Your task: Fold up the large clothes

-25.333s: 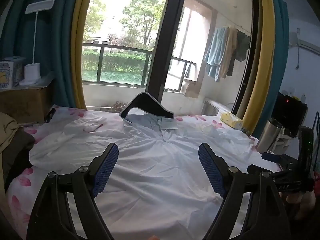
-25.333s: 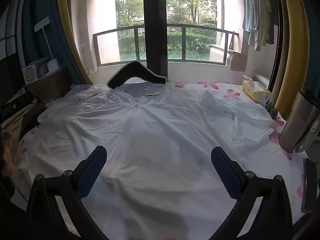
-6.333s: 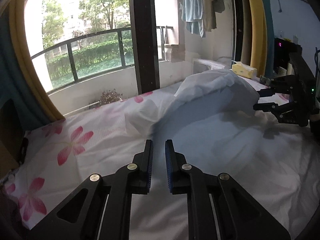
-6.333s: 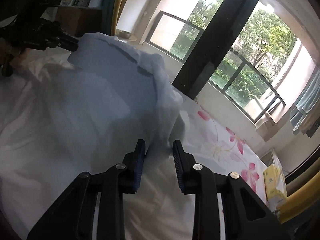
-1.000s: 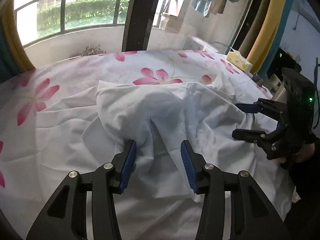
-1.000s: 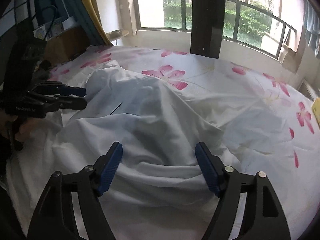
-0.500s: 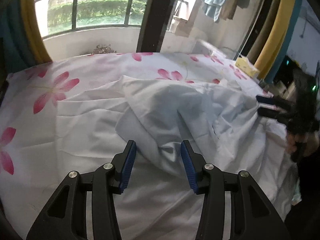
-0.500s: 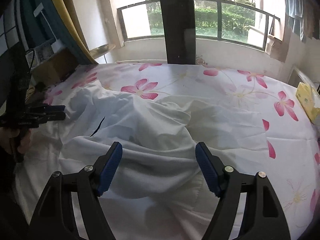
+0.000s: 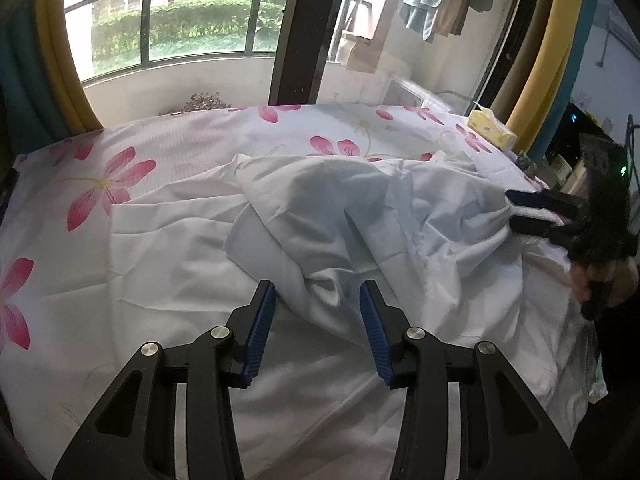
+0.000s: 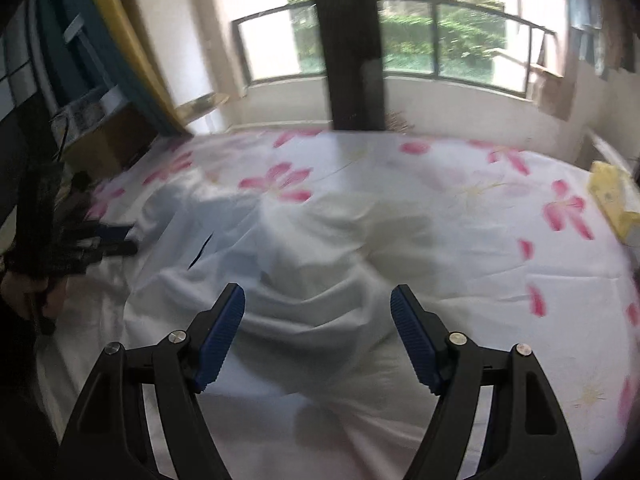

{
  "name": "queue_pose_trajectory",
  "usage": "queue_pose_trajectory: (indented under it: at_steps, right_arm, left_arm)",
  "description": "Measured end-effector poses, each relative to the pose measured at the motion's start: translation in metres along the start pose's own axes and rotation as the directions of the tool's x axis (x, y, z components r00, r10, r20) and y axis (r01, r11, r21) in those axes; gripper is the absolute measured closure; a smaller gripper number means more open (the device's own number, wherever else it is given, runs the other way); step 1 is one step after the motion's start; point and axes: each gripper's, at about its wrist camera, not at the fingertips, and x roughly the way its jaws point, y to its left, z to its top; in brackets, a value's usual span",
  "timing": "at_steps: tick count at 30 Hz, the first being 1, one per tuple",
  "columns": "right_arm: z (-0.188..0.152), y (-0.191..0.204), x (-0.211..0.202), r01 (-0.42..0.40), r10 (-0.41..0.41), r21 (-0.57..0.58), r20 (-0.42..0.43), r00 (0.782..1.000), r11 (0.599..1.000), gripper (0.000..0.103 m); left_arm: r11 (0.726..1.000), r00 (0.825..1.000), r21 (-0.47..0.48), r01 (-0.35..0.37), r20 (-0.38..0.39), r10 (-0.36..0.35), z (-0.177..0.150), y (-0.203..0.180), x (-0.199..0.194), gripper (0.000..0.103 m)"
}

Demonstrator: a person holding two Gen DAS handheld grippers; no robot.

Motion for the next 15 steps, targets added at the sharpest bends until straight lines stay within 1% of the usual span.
queue_pose_trajectory:
  at_steps: [2, 3, 6, 8, 11, 15]
  right_arm:
    - [-0.003, 0.007, 0.011, 0.05, -0.051, -0.046, -0.012, 0.999, 0.998, 0.028]
    - [-0.004, 0.007, 0.015, 0.067, -0.068, -0.059, -0.011, 0.998, 0.996, 0.028]
    - [-0.002, 0.004, 0.022, 0.092, -0.093, -0.068, -0.009, 0.996, 0.993, 0.038]
    - [0.002, -0.001, 0.029, 0.099, -0.1, -0.069, -0.02, 0.995, 0.993, 0.038]
    - [0.005, -0.003, 0.035, 0.117, -0.119, -0.075, -0.032, 0.992, 0.99, 0.038]
    - [0.005, -0.001, 0.035, 0.133, -0.136, -0.083, -0.039, 0.99, 0.988, 0.038]
  left_arm:
    - [1.0, 1.0, -0.003, -0.001, -0.003, 0.001, -0.002, 0.001, 0.002, 0.056]
    - [1.0, 1.0, -0.006, -0.009, -0.003, 0.009, -0.002, 0.001, 0.003, 0.06]
    - [1.0, 1.0, 0.0, -0.021, -0.003, 0.021, -0.001, 0.002, 0.005, 0.061]
    - [1.0, 1.0, 0.001, -0.027, -0.013, 0.027, 0.001, 0.003, 0.008, 0.061]
    - [0.998, 0.998, 0.005, -0.055, -0.03, 0.056, 0.002, 0.002, 0.014, 0.061]
    - [0.998, 0.998, -0.009, -0.058, -0.029, 0.058, 0.004, 0.001, 0.01, 0.061]
